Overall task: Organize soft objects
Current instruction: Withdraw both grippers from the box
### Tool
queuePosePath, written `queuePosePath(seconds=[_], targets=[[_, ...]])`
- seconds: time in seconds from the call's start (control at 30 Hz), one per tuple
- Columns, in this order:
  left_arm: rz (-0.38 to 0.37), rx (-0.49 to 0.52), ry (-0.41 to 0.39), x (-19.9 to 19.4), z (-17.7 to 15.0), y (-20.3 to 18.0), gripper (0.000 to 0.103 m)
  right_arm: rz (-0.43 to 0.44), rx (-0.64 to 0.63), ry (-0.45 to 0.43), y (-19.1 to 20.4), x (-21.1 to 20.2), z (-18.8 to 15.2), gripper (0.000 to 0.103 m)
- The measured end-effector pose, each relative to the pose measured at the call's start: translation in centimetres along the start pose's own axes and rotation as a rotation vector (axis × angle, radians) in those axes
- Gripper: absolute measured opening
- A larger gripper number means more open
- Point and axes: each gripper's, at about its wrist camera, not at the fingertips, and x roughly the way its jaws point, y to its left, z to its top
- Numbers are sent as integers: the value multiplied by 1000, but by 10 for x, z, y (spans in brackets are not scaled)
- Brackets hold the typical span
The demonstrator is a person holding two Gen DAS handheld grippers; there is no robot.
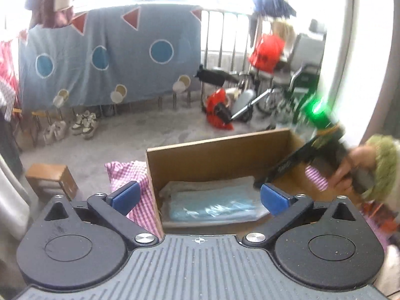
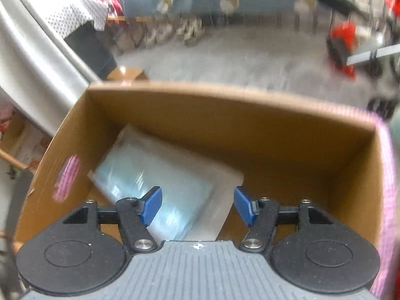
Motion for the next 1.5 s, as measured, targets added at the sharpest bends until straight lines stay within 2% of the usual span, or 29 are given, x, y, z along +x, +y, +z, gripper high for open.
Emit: queuePosePath(seconds=[0.07,0.13,0.23,0.27,0.4,0.6,0.77,0.97,1.13,1.33,1.5], targets=[[1,-33,-7,-10,-12,0,103,12,20,85,2,8,-8,66],[20,-52,-12,-17,-26,-2,103,-25,5,158,7,19,-17,66],[30,-82,-14,-28,-47,-1,103,-104,-20,215,13,40,-28,63],[30,-99,-11,-31,-54,-1,103,-117,-25,222,16,47,-30,65],[24,-165,-6,-42,-76,5,103,-175,-87,200,33,55,-31,56],[32,-221,-8,-48,-96,13,103,-246,-93,169,44,57,-25,55],[54,-227,-20,-52,-108,13,103,-289,-65,146,52,57,-20,55],[82,-191,-25,-57,-117,7,103,-377,-134,73,77,54,-28,57],[98,-182,-64,-66,-124,3,103,-394,-196,2,95,32,-40,61],[55,-231,-97,-79,-129,1,103,-351,-182,-187,110,-48,-54,61],[37,-237,-72,-86,-128,-1,103,-255,-131,-345,112,-133,-93,63]])
